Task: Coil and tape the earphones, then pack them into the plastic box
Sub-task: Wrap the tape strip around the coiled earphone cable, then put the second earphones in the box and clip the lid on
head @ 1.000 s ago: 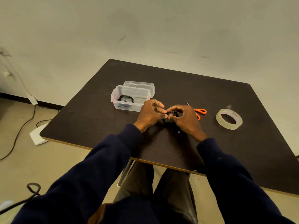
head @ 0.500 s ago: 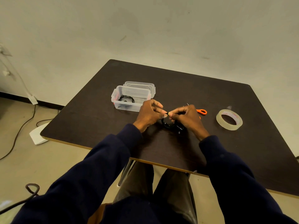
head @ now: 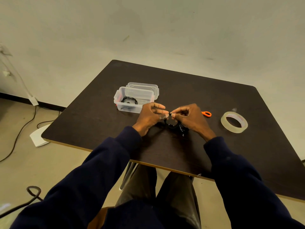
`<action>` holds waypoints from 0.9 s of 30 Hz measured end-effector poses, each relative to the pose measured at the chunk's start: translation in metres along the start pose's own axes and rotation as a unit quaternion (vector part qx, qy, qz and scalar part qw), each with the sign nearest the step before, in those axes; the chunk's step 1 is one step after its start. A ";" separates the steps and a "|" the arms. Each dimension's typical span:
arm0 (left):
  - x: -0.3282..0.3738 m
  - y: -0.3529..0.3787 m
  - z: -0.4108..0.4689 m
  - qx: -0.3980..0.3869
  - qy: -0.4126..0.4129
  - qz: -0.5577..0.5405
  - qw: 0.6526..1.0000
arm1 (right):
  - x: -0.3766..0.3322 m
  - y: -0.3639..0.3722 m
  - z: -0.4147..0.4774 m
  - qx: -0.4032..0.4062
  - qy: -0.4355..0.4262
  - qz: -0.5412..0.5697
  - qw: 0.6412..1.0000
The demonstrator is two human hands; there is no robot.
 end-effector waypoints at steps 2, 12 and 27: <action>0.000 -0.004 0.000 0.014 -0.008 -0.023 1.000 | -0.005 -0.004 0.001 0.033 0.002 0.036 0.999; 0.019 -0.035 -0.011 0.027 0.012 -0.026 0.999 | -0.022 -0.020 0.012 0.106 -0.017 0.108 0.988; 0.014 -0.190 0.060 0.266 0.003 0.167 0.950 | -0.091 0.023 0.083 0.110 -0.031 0.136 0.984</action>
Point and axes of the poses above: each hand's wrist, its own z-axis towards the middle knuckle, its own y-axis out of the palm, x = y × z, the point moved 7 cm from there along z, towards the middle knuckle, and after that the axes turned 6 degrees about x, right-handed, at the moved point
